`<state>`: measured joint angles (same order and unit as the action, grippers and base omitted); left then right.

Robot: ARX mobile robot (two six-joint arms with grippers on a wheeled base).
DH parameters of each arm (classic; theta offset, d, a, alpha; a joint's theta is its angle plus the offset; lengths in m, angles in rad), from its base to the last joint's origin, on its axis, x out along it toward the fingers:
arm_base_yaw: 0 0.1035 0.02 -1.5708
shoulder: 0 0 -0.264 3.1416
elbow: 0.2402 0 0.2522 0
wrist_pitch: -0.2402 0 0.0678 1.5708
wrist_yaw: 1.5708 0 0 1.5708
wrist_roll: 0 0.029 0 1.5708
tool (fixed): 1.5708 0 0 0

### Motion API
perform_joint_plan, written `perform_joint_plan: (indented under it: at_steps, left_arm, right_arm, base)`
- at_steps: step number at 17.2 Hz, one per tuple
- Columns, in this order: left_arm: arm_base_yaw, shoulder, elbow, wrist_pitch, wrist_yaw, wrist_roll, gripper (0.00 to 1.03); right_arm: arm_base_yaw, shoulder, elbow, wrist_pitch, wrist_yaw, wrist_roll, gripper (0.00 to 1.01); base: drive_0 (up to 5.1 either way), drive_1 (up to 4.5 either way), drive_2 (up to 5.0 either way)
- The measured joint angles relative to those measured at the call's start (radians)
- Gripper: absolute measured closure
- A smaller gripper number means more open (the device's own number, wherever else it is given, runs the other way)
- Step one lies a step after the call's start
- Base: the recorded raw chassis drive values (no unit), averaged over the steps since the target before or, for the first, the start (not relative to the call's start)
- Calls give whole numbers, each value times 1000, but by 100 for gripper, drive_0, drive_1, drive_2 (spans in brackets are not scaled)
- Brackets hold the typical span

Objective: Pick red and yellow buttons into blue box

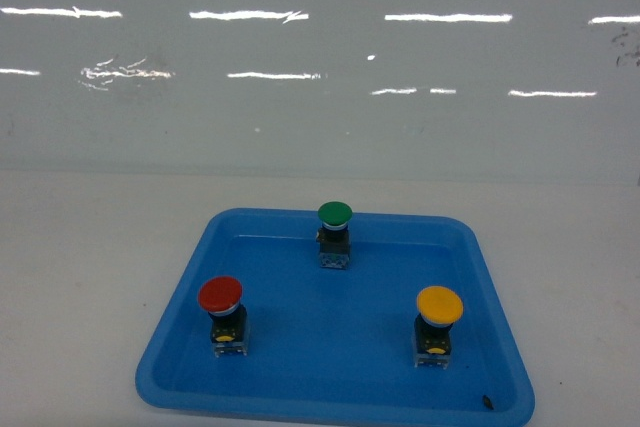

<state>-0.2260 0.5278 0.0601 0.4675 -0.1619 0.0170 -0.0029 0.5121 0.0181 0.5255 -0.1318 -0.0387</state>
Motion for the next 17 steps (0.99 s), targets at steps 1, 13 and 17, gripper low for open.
perform_joint_plan:
  at_steps: [1,13,17]
  left_arm:
    - [-40,136,58,69,-5,8,5]
    - [-44,913,397,175,-57,89,5]
    - [-44,905,398,176,-59,97,5]
  right_arm:
    - [3,115,18,72,-2,-9,3]
    - [209,955,425,169,-32,-8,3]
    - [212,935,427,162,-10,-11,3]
  base:
    - [0,0,0]
    - [0,0,0]
    - [0,0,0]
